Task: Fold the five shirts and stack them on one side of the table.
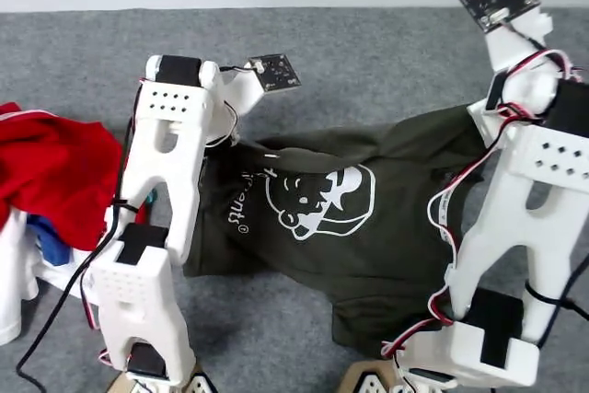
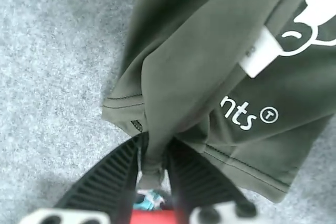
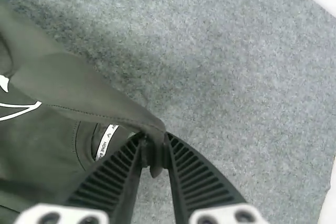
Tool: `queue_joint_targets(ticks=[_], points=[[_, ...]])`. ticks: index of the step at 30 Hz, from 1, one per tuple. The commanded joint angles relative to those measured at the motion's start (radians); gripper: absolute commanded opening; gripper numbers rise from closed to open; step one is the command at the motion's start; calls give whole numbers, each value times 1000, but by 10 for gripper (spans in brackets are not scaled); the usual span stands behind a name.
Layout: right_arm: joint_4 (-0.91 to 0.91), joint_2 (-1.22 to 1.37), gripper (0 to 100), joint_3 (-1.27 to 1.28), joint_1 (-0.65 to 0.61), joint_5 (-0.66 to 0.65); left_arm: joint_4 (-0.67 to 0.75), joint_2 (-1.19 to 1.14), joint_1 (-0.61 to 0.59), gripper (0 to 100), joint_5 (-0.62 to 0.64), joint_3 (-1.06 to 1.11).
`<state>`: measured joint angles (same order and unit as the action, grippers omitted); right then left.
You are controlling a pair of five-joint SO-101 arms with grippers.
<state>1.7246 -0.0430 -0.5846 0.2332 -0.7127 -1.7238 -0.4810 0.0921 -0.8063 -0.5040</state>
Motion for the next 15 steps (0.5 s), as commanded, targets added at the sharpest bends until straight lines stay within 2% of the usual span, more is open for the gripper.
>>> queue_joint_targets(ticks=[1, 6, 15], points=[[4, -21, 10, -20, 5, 8, -31, 54, 14, 45, -2, -15], [4, -21, 10, -20, 5, 8, -29, 34, 17, 58, 9, -15], [1, -18, 10, -20, 5, 6, -29, 18, 95, 86, 54, -15]])
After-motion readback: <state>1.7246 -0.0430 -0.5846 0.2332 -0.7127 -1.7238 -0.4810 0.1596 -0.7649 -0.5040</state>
